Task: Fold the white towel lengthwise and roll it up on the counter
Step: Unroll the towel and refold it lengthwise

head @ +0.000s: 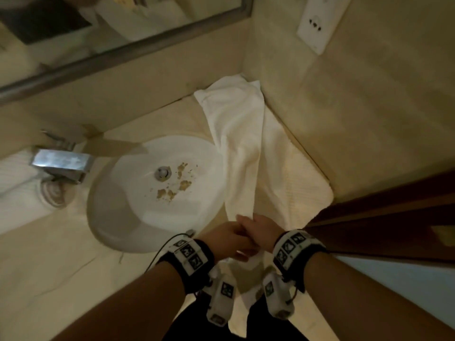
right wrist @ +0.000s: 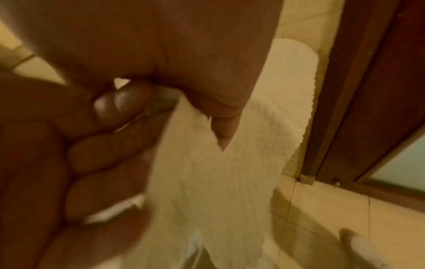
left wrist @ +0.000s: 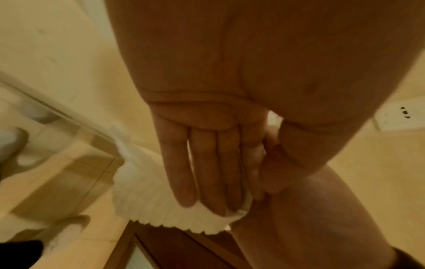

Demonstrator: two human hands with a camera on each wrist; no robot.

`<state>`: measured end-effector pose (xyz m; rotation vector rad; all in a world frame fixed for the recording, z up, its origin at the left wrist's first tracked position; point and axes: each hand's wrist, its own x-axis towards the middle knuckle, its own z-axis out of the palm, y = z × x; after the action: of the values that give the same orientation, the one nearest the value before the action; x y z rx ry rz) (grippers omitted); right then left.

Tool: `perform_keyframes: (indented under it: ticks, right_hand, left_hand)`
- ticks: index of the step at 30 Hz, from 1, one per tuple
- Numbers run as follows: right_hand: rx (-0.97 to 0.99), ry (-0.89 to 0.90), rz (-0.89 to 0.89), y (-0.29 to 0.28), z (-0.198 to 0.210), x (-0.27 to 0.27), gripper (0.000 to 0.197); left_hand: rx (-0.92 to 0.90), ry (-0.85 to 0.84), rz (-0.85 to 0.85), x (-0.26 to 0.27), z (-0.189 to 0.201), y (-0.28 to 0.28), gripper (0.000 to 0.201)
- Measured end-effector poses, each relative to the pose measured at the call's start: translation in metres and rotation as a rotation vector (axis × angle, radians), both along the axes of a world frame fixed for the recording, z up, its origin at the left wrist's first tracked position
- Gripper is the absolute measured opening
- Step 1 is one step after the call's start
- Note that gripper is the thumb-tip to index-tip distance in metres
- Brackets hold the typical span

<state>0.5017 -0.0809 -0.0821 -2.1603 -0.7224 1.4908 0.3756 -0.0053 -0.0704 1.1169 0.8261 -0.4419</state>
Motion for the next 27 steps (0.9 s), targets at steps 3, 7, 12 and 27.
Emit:
perform_keyframes:
  ticks: [3,7,12,27]
  right_hand:
    - [0.027,-0.076,0.036,-0.005,0.009,0.033,0.025]
    - [0.086,-0.175,-0.034,-0.021,0.026,0.089,0.044]
    - [0.098,-0.603,-0.397,-0.047,0.028,0.171,0.025]
    - [-0.288,-0.188,-0.114,-0.098,-0.066,0.190,0.084]
  left_hand:
    - [-0.011,0.003,0.225,0.010,0.006,-0.006,0.012]
    - [0.244,0.218,0.585,0.026,-0.010,-0.014,0.016]
    - [0.292,0.254,0.297,0.060,-0.035,-0.047,0.020]
    - [0.271,0.237,0.432,0.138,-0.077,-0.131,0.041]
